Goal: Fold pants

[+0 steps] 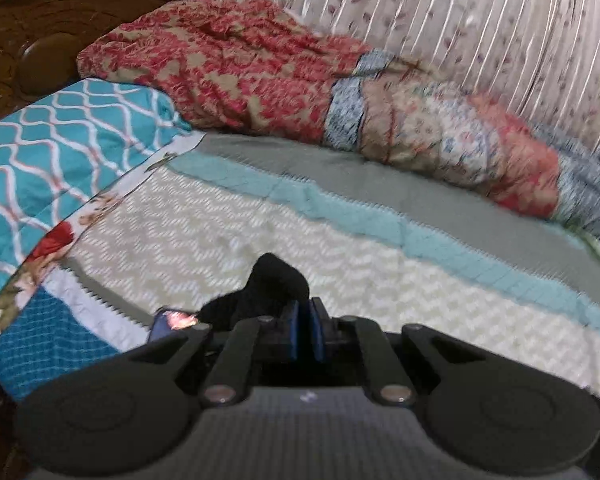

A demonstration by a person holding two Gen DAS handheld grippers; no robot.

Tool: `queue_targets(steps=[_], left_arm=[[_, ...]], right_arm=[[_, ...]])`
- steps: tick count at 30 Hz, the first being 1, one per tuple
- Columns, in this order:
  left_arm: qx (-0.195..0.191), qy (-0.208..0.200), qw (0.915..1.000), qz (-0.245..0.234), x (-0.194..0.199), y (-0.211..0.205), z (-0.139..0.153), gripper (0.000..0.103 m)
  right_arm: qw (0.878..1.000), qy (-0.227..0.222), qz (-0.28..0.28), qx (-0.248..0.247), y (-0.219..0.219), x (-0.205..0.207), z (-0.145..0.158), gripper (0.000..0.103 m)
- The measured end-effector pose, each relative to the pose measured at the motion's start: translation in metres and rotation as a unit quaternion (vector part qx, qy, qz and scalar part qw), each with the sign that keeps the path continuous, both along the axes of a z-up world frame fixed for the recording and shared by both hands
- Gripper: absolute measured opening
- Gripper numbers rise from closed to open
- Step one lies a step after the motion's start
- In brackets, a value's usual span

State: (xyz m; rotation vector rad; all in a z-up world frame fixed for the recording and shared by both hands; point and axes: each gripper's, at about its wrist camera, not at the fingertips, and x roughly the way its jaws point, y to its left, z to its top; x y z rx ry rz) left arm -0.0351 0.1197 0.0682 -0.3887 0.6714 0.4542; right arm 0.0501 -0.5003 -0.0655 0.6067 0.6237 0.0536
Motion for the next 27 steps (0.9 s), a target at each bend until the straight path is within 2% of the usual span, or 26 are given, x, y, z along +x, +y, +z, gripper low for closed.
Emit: queue_targets(steps=[4,7,9,11,13,14,15,16,17,18,20,23,27], left_arm=[[-0.002,-0.029,0.9995,0.014,-0.001,0.011,0.019,0.007],[0.0,-0.022,0.9996,0.017,-0.001,0.017,0.02,0.007],[0.017,-0.001,0.9999,-0.001,0.005,0.005,0.014,0.007],[0.028,0.019,0.9987,-0.04,0.012,-0.014,0.003,0.008],[0.042,0.035,0.9958,-0.074,0.021,-0.033,-0.002,0.01],[0.054,0.037,0.9948,-0.078,0.023,-0.042,-0.002,0.012],[0.066,0.032,0.9941,-0.08,0.023,-0.049,0.0,0.012],[0.081,0.024,0.9933,-0.079,0.023,-0.055,0.004,0.016],[0.094,0.02,0.9927,-0.072,0.022,-0.057,0.008,0.028],[0.108,0.013,0.9922,-0.061,0.022,-0.059,0.013,0.033],[0.122,0.003,0.9912,-0.051,0.022,-0.062,0.022,0.037],[0.123,-0.007,0.9891,-0.08,0.03,-0.079,0.034,0.037],[0.085,-0.001,0.9809,-0.175,0.057,-0.125,0.036,0.04]], right_arm=[[0.999,-0.046,0.007,0.026,0.0,-0.001,0.015,0.006],[0.993,-0.098,-0.005,0.065,-0.003,-0.004,0.024,0.002],[0.988,-0.119,-0.016,0.1,-0.013,-0.002,0.034,0.002],[0.982,-0.141,-0.02,0.125,-0.021,0.005,0.044,0.002],[0.984,-0.146,-0.019,0.103,-0.024,0.013,0.053,0.002],[0.987,-0.14,-0.032,0.073,-0.021,0.017,0.06,0.003],[0.989,-0.131,-0.051,0.042,-0.018,0.019,0.062,0.008],[0.99,-0.123,-0.073,0.02,-0.022,0.021,0.062,0.009],[0.99,-0.114,-0.089,0.007,-0.029,0.024,0.059,0.017],[0.99,-0.098,-0.106,0.002,-0.037,0.026,0.052,0.034],[0.989,-0.066,-0.134,0.024,-0.051,0.022,0.032,0.048],[0.99,-0.03,-0.129,0.054,-0.052,0.02,-0.002,0.048],[0.993,0.005,-0.096,0.068,-0.037,0.017,-0.031,0.046]])
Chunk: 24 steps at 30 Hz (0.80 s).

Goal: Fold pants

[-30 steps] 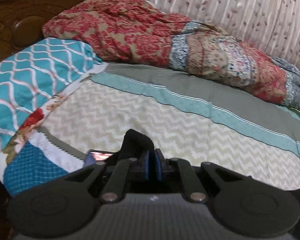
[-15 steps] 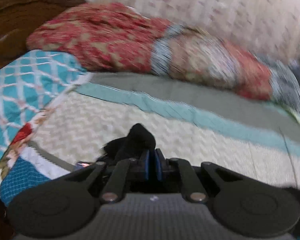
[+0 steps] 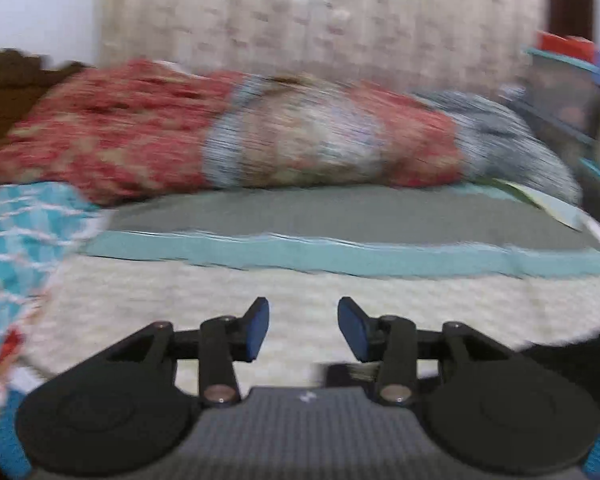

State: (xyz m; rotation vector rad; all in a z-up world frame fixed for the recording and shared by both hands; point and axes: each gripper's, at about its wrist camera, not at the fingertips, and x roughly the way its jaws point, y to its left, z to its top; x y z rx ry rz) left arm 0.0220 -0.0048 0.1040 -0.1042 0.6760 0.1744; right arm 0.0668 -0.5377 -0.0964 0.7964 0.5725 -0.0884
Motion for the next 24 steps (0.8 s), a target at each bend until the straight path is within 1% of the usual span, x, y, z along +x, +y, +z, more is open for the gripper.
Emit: queue_targets(steps=[1,2,3,4,5,6,7,8,10,11,12,13,14,15,16,18,19,20,21,22,23,24], left_arm=[[-0.008,0.011,0.9995,-0.03,0.009,-0.017,0.0,0.041],[-0.013,0.019,0.9979,-0.06,0.017,-0.034,0.0,0.041],[-0.019,0.027,0.9946,-0.098,0.027,-0.055,0.002,0.042],[-0.025,0.033,0.9903,-0.133,0.034,-0.075,0.004,0.048],[-0.029,0.038,0.9846,-0.168,0.043,-0.094,0.007,0.06],[-0.029,0.044,0.9774,-0.204,0.05,-0.115,0.01,0.067],[-0.025,0.049,0.9695,-0.239,0.057,-0.137,0.012,0.087],[-0.014,0.048,0.9607,-0.273,0.062,-0.162,0.015,0.099],[0.021,0.036,0.9406,-0.337,0.065,-0.207,0.019,0.103],[0.047,0.036,0.9269,-0.371,0.066,-0.231,0.019,0.103],[0.065,0.043,0.9156,-0.394,0.067,-0.252,0.016,0.103],[0.079,0.055,0.9063,-0.412,0.071,-0.269,0.013,0.103],[0.088,0.07,0.8988,-0.424,0.076,-0.284,0.009,0.103],[0.092,0.085,0.8934,-0.432,0.081,-0.292,0.004,0.103],[0.093,0.102,0.8858,-0.443,0.084,-0.302,-0.001,0.103],[0.09,0.143,0.8646,-0.473,0.091,-0.31,-0.01,0.103],[0.092,0.16,0.8559,-0.483,0.095,-0.316,-0.015,0.103],[0.099,0.175,0.8505,-0.486,0.096,-0.318,-0.021,0.1],[0.105,0.183,0.8498,-0.483,0.097,-0.319,-0.026,0.096],[0.104,0.194,0.8487,-0.481,0.101,-0.321,-0.031,0.083],[0.093,0.216,0.8444,-0.481,0.107,-0.323,-0.037,0.06],[0.073,0.239,0.8399,-0.482,0.111,-0.322,-0.041,0.054]], right_arm=[[1.0,-0.002,0.019,-0.01,0.009,0.0,0.0,0.028],[0.999,-0.005,0.035,-0.038,0.019,-0.001,0.003,0.009],[0.996,-0.016,0.043,-0.07,0.031,-0.003,0.013,0.009],[0.994,-0.038,0.055,-0.091,0.042,-0.007,0.023,0.009],[0.99,-0.068,0.077,-0.097,0.052,-0.011,0.033,0.008],[0.984,-0.098,0.104,-0.103,0.064,-0.017,0.044,0.008],[0.977,-0.123,0.131,-0.118,0.078,-0.024,0.052,0.008],[0.967,-0.145,0.158,-0.14,0.094,-0.03,0.059,0.008],[0.945,-0.178,0.202,-0.184,0.122,-0.039,0.067,0.008],[0.936,-0.189,0.218,-0.2,0.133,-0.042,0.07,0.008],[0.928,-0.199,0.23,-0.215,0.143,-0.042,0.072,0.008],[0.921,-0.207,0.241,-0.226,0.151,-0.043,0.073,0.008],[0.917,-0.211,0.247,-0.232,0.156,-0.04,0.073,0.008],[0.915,-0.211,0.253,-0.234,0.159,-0.037,0.072,0.008],[0.914,-0.211,0.256,-0.233,0.162,-0.035,0.072,0.008],[0.912,-0.214,0.257,-0.237,0.162,-0.033,0.073,0.008],[0.911,-0.217,0.255,-0.241,0.161,-0.033,0.073,0.008],[0.91,-0.222,0.253,-0.242,0.16,-0.033,0.074,0.008],[0.909,-0.227,0.254,-0.24,0.158,-0.034,0.074,0.008],[0.908,-0.231,0.258,-0.234,0.155,-0.035,0.075,0.008],[0.907,-0.235,0.259,-0.234,0.155,-0.035,0.076,0.009],[0.905,-0.239,0.257,-0.241,0.154,-0.038,0.077,0.009]])
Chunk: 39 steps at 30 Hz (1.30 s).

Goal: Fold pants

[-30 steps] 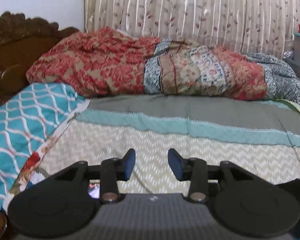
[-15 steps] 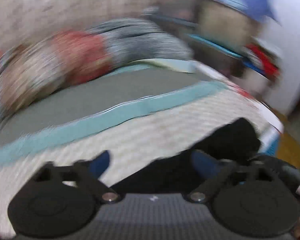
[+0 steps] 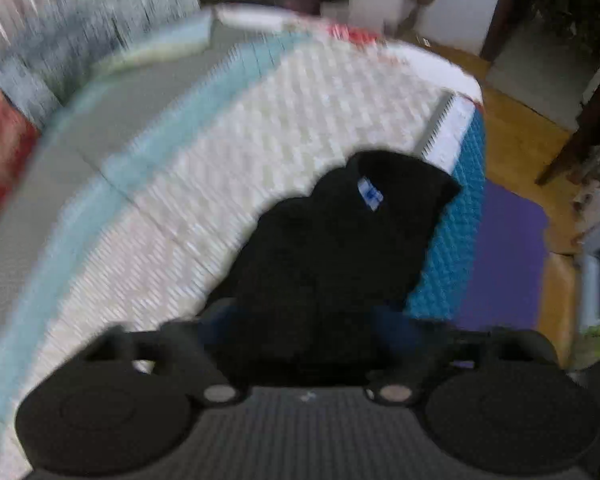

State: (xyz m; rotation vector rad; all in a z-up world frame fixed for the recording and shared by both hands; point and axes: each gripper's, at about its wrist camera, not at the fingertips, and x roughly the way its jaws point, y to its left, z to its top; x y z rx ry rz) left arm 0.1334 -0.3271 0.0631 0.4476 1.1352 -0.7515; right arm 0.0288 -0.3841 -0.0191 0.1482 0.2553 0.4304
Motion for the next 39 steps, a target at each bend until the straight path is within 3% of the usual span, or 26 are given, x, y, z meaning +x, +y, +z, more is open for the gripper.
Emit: queue_targets(steps=[1,2,4,7,8,9,12,13,17,20,25,28,29,30,32,35,37,39], left_arm=[[-0.012,0.023,0.9996,0.012,0.004,0.002,-0.003,0.038],[-0.013,0.018,0.9996,0.018,0.004,0.003,-0.005,0.022],[-0.017,-0.005,0.9994,0.028,0.004,0.006,-0.005,0.014],[-0.064,-0.008,0.9955,0.07,0.014,0.023,0.012,0.012],[-0.079,-0.017,0.9933,0.082,0.016,0.03,0.02,0.012],[-0.095,-0.028,0.9906,0.095,0.017,0.039,0.031,0.012],[-0.135,-0.052,0.9809,0.13,0.022,0.067,0.059,0.012],[-0.144,-0.066,0.9776,0.139,0.021,0.078,0.07,0.011],[-0.158,-0.096,0.9697,0.16,0.019,0.105,0.094,0.012],[-0.163,-0.106,0.966,0.17,0.017,0.12,0.104,0.012],[-0.174,-0.123,0.9597,0.183,0.001,0.139,0.121,0.012],[-0.182,-0.135,0.9551,0.191,-0.011,0.15,0.132,0.011],[-0.185,-0.137,0.9537,0.194,-0.014,0.153,0.136,0.011],[-0.189,-0.137,0.9527,0.195,-0.018,0.156,0.14,0.011],[-0.193,-0.14,0.9514,0.194,-0.025,0.16,0.147,0.011],[-0.216,-0.172,0.9422,0.19,-0.042,0.167,0.168,0.011],[-0.253,-0.196,0.9286,0.189,-0.054,0.177,0.188,0.011],[-0.301,-0.219,0.9085,0.191,-0.065,0.19,0.209,0.011]], right_arm=[[1.0,0.003,-0.001,0.0,-0.005,-0.002,-0.001,0.009],[1.0,0.001,-0.007,0.002,-0.009,-0.005,-0.001,0.009],[1.0,0.0,-0.016,0.008,-0.016,-0.008,0.001,0.009],[0.999,-0.005,-0.022,0.023,-0.025,-0.007,0.006,0.014],[0.999,-0.006,-0.03,0.027,-0.03,-0.008,0.005,0.018],[0.999,-0.004,-0.037,0.033,-0.038,-0.008,0.004,0.029],[0.993,0.03,-0.103,0.046,-0.067,-0.015,-0.01,0.039],[0.988,0.049,-0.134,0.052,-0.08,-0.016,-0.016,0.041],[0.95,0.124,-0.261,0.115,-0.128,-0.014,-0.039,0.076],[0.947,0.175,-0.233,0.136,-0.125,0.011,-0.051,0.077],[0.968,0.186,-0.124,0.118,-0.083,0.054,-0.06,0.086],[0.965,0.217,-0.117,0.091,-0.061,0.089,-0.075,0.085],[0.964,0.228,-0.111,0.077,-0.054,0.102,-0.079,0.068],[0.966,0.228,-0.104,0.063,-0.048,0.114,-0.08,0.019],[0.965,0.231,-0.112,0.053,-0.046,0.143,-0.066,0.014],[0.976,0.136,-0.155,0.073,-0.066,0.182,0.005,0.012],[0.978,0.063,-0.177,0.093,-0.081,0.204,0.067,0.012],[0.976,-0.017,-0.198,0.091,-0.094,0.214,0.128,0.012]])
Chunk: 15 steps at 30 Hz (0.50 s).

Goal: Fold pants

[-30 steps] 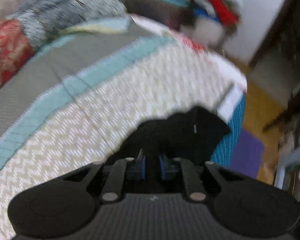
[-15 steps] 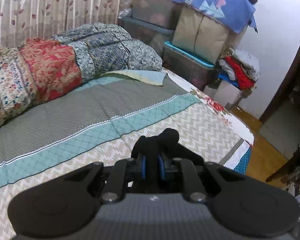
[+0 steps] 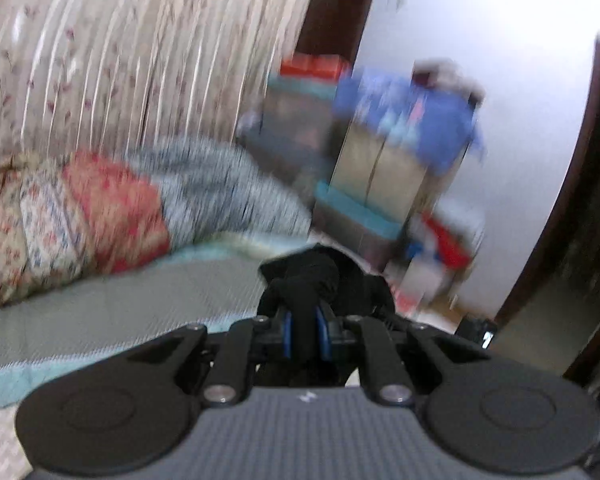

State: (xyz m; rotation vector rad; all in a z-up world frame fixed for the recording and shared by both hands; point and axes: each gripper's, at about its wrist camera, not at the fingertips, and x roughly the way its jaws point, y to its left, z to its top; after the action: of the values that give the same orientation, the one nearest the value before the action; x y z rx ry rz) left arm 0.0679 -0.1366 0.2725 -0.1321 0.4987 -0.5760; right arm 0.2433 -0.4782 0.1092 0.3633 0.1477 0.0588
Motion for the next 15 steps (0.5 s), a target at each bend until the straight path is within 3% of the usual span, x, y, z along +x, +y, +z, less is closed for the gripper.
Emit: queue_targets(steps=[3,6,9,12,15], left_arm=[[-0.065,-0.037,0.9972,-0.004,-0.013,0.017,0.024,0.011],[-0.106,-0.053,0.9928,-0.015,-0.018,0.026,0.031,0.011],[-0.129,-0.062,0.9897,-0.006,-0.02,0.042,0.024,0.012],[-0.145,-0.062,0.987,0.029,-0.02,0.07,0.007,0.011],[-0.153,-0.05,0.982,0.099,-0.026,0.111,-0.027,0.011]], right_arm=[[0.995,-0.094,-0.02,-0.02,-0.012,0.01,0.095,0.012],[0.984,-0.172,-0.034,-0.041,-0.018,0.002,0.176,0.012],[0.976,-0.206,-0.019,-0.072,-0.004,0.005,0.232,0.012],[0.971,-0.191,0.024,-0.144,0.048,0.02,0.243,0.013],[0.967,-0.137,0.086,-0.197,0.12,0.055,0.21,0.013]])
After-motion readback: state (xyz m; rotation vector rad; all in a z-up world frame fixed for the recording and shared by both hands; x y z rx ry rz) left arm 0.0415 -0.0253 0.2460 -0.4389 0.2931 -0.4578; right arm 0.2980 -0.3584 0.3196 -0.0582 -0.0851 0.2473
